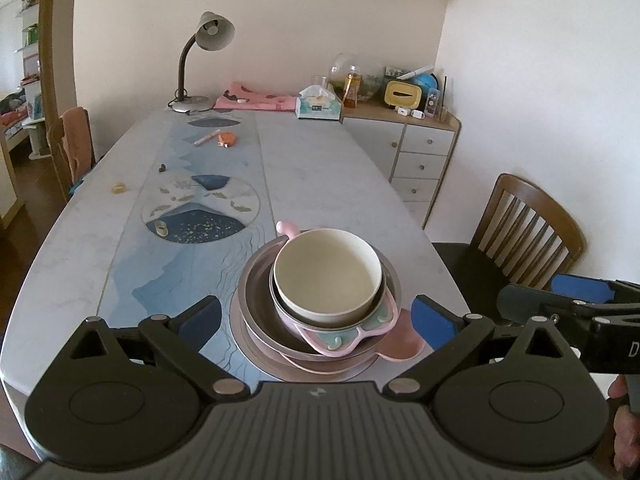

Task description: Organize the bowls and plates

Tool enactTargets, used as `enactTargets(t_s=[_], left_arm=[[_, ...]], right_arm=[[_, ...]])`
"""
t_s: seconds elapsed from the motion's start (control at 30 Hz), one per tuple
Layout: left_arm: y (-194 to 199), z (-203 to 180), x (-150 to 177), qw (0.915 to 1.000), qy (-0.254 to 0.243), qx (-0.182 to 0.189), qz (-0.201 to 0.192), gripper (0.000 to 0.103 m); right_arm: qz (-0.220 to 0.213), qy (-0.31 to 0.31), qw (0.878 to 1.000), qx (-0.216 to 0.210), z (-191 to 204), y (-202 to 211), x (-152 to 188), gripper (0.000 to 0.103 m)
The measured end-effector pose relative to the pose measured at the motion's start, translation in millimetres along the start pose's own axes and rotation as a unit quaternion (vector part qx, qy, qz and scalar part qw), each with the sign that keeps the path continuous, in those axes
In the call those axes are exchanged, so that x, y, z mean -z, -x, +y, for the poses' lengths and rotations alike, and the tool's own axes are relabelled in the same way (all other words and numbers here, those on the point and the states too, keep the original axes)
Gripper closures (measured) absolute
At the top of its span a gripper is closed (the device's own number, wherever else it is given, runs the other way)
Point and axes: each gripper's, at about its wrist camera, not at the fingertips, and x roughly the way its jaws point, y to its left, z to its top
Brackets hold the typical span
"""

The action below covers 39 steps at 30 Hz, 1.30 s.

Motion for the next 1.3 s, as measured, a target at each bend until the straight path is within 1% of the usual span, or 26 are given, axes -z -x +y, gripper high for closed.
enactTargets(t_s=[0.1, 0.23, 0.57, 0.87, 1.07, 1.3], left_arm=[[2, -1, -1, 1.0000, 0.005, -0.001, 0.000, 0.001], [5, -6, -1, 0.9999, -0.003, -0.009, -0.003, 0.001], [9, -15, 0, 0.9998, -0.013, -0.013, -0.009, 0.001], [13, -19, 3, 0.9997, -0.015, -0.008, -0.015, 0.001], [14, -20, 4, 0.9998, -0.012, -0.009, -0.016, 0.001], [20, -21, 5, 0.9995, -0.010, -0.011, -0.028, 0.001]], right_arm=[[-0.003, 0.000, 1.000, 0.002, -1, 1, 0, 0.000], [-0.005, -0.002, 1.000, 0.001, 1, 4, 2, 0.000], [-0.004, 0.001, 1.000, -0.004, 2, 9, 4, 0.000], [0.007, -0.022, 1.000, 0.003, -4, 7, 6, 0.000], [-0.001, -0.018, 1.000, 0.006, -2, 10, 7, 0.000], [-0.014, -0.021, 1.000, 0.013, -2, 14, 8, 0.000]])
